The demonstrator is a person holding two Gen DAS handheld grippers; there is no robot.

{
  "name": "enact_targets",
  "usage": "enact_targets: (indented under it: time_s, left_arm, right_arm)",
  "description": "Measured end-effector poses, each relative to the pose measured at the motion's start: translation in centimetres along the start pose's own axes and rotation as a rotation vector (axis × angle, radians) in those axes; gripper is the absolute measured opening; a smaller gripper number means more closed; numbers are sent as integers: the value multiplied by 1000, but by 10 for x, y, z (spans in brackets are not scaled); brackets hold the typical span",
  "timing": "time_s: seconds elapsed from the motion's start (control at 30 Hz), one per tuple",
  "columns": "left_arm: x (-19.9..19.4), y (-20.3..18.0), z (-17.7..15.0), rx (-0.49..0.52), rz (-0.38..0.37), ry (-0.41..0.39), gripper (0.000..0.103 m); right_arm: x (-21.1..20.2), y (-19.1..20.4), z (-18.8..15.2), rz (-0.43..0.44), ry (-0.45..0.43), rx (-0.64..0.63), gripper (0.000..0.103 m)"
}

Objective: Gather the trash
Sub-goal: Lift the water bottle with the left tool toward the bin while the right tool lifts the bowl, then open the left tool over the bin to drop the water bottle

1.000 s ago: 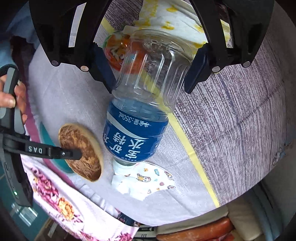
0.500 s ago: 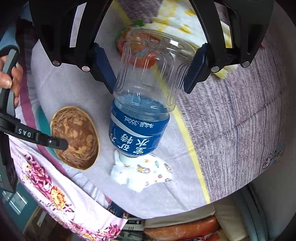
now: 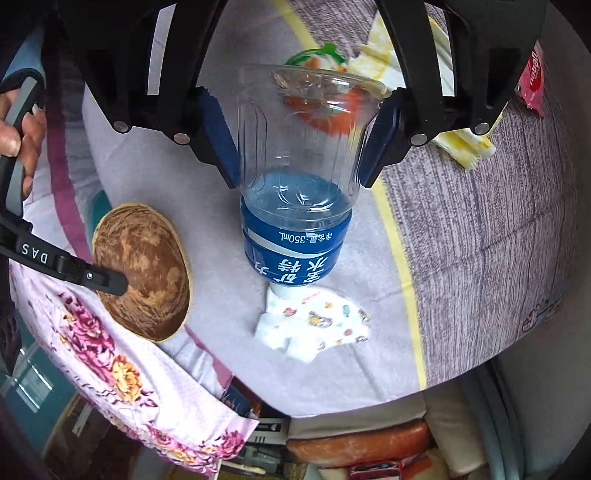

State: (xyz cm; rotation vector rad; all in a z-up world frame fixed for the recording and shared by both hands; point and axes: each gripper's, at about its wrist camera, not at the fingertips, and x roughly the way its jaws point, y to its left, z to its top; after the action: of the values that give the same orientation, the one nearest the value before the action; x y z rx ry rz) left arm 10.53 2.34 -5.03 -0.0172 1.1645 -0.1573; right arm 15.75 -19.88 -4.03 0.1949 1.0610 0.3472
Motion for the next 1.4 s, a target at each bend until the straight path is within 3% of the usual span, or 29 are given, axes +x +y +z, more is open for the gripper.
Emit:
enact_targets:
  time_s: [0.5, 0.7, 0.93, 1.4]
  left_arm:
    - [-24, -26, 6, 0, -35, -45, 67]
    - [-24, -72, 22, 74, -94, -72, 67]
    - [5, -147, 42, 185, -172, -40, 67]
    - [65, -229, 55, 310, -172, 64, 67]
  right_arm:
    - [-39, -23, 0, 2, -76, 29, 6]
    - [-76, -60, -2, -88, -154, 80, 6]
    - [-110, -118, -7, -167, -202, 173, 6]
    - [-106, -190, -21, -212, -182, 273, 6]
